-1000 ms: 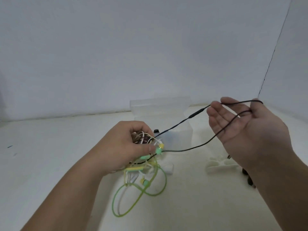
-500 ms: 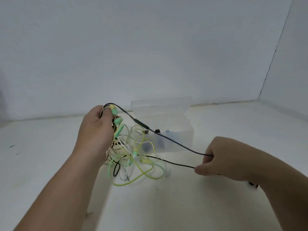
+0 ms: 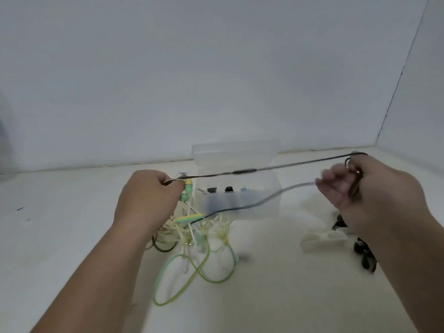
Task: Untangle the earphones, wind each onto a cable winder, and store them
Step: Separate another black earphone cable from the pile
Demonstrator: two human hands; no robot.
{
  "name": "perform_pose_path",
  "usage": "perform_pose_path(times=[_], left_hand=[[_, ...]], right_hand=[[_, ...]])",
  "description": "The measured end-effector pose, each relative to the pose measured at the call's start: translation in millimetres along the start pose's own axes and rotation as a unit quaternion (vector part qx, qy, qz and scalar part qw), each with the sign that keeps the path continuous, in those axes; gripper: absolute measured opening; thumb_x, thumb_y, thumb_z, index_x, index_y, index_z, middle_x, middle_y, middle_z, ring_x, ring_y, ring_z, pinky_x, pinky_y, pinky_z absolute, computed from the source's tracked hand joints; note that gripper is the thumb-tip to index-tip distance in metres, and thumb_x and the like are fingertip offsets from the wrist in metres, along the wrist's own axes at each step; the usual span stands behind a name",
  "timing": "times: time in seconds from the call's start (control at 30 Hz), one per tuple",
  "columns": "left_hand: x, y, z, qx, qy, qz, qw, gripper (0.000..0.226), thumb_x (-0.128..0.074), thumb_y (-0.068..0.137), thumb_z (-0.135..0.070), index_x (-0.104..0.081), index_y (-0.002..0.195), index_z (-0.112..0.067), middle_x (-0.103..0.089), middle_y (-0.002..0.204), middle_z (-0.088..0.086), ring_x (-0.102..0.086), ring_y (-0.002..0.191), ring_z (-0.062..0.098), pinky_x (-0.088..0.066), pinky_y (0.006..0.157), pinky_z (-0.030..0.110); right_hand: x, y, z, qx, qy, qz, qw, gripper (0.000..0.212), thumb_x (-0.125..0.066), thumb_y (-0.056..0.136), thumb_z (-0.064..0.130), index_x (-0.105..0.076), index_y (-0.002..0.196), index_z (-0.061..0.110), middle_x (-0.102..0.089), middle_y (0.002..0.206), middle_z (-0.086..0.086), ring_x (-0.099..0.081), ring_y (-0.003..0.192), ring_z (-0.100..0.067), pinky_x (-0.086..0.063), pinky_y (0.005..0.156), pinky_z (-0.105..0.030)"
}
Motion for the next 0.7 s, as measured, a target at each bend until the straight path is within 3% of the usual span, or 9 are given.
perform_pose_path(times=[0.07, 0.13, 0.23, 0.33, 0.43, 0.5, 0.57, 0.63, 0.7], left_hand=[[0.7, 2.4, 2.9, -0.004, 0.03, -0.022, 0.999, 0.024, -0.062, 0.083, -0.023, -0.06, 0.061, -0.014, -0.051, 0.04, -0.006, -0.051, 0.046, 0.025, -0.042, 0.054, 0.028], [2.5, 3.4, 3.3, -0.013, 0.066, -0.055, 0.996, 0.015, -0.06, 0.085, -0.024, -0.065, 0.072, -0.02, -0.061, 0.054, -0.001, -0.061, 0.06, 0.027, -0.046, 0.057, 0.029], [4.0, 4.8, 2.7, -0.022, 0.098, -0.097, 0.99, 0.009, -0.058, 0.088, -0.025, -0.065, 0.084, -0.023, -0.066, 0.075, 0.0, -0.061, 0.076, 0.03, -0.041, 0.061, 0.031], [5.2, 2.4, 0.2, -0.031, 0.11, -0.126, 0.985, 0.006, -0.059, 0.09, -0.028, -0.065, 0.088, -0.025, -0.065, 0.084, -0.002, -0.056, 0.08, 0.028, -0.039, 0.064, 0.031], [3.6, 3.4, -0.3, -0.07, 0.074, -0.111, 0.989, 0.009, -0.062, 0.087, -0.025, -0.066, 0.079, -0.023, -0.065, 0.07, -0.003, -0.058, 0.067, 0.022, -0.038, 0.057, 0.029], [0.0, 2.7, -2.1, -0.081, -0.012, -0.061, 0.995, 0.018, -0.066, 0.088, -0.026, -0.067, 0.072, -0.017, -0.053, 0.046, -0.008, -0.045, 0.041, 0.013, -0.033, 0.048, 0.024], [-3.0, 0.0, -6.2, -0.079, -0.1, -0.016, 0.992, 0.028, -0.07, 0.09, -0.034, -0.069, 0.072, -0.013, -0.043, 0.046, -0.005, -0.029, 0.039, 0.014, -0.025, 0.04, 0.022], [-3.9, -4.5, -11.2, -0.084, -0.161, 0.015, 0.983, 0.034, -0.068, 0.09, -0.042, -0.071, 0.072, -0.014, -0.049, 0.055, 0.003, -0.033, 0.048, 0.015, -0.025, 0.039, 0.02], [-4.2, -8.3, -14.1, -0.081, -0.203, 0.04, 0.975, 0.034, -0.064, 0.093, -0.042, -0.071, 0.07, -0.017, -0.058, 0.058, 0.003, -0.041, 0.051, 0.014, -0.029, 0.041, 0.017]], right_hand=[[5.2, 2.5, 2.6, 0.039, -0.033, -0.041, 0.998, 0.032, -0.05, 0.097, 0.016, -0.04, 0.067, 0.021, -0.035, 0.047, 0.005, -0.034, 0.035, -0.012, -0.047, 0.045, -0.022], [8.4, -1.8, 7.7, 0.114, -0.149, -0.091, 0.978, 0.032, -0.059, 0.092, 0.023, -0.043, 0.064, 0.018, -0.033, 0.053, 0.004, -0.025, 0.042, -0.014, -0.029, 0.041, -0.021], [13.7, -8.7, 13.7, 0.233, -0.338, -0.156, 0.898, 0.027, -0.062, 0.083, 0.031, -0.054, 0.077, 0.006, -0.038, 0.06, -0.006, -0.029, 0.051, -0.02, -0.028, 0.05, -0.026], [10.7, -16.6, 17.3, 0.279, -0.46, -0.14, 0.831, 0.012, -0.065, 0.079, 0.029, -0.064, 0.075, 0.017, -0.057, 0.058, -0.002, -0.046, 0.051, -0.026, -0.041, 0.058, -0.03], [1.7, -22.5, 10.7, 0.192, -0.641, 0.047, 0.742, 0.017, -0.077, 0.078, 0.03, -0.071, 0.065, 0.021, -0.067, 0.061, -0.004, -0.058, 0.054, -0.02, -0.043, 0.052, -0.025], [-3.3, -28.9, 1.6, 0.083, -0.729, 0.223, 0.641, 0.031, -0.078, 0.07, 0.06, -0.075, 0.066, 0.029, -0.068, 0.061, 0.006, -0.059, 0.054, -0.009, -0.042, 0.052, -0.019], [-7.8, -41.7, -3.6, -0.005, -0.728, 0.385, 0.567, 0.057, -0.056, 0.062, 0.086, -0.077, 0.073, 0.034, -0.069, 0.068, 0.02, -0.062, 0.064, 0.005, -0.046, 0.067, -0.014], [-9.6, -48.8, -5.2, -0.056, -0.615, 0.492, 0.614, 0.082, -0.036, 0.076, 0.088, -0.08, 0.08, 0.018, -0.076, 0.095, 0.013, -0.069, 0.093, -0.002, -0.053, 0.088, -0.026], [-11.6, -48.7, -4.7, -0.088, -0.51, 0.485, 0.704, 0.083, -0.034, 0.093, 0.068, -0.072, 0.07, -0.002, -0.077, 0.097, -0.005, -0.073, 0.094, -0.02, -0.058, 0.085, -0.036]])
Point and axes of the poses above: each hand's wrist, its own y-axis towards the middle knuckle, its own x-axis out of the back of the hand, z = x × y, the point moved 1 cm from there along y, towards the middle knuckle
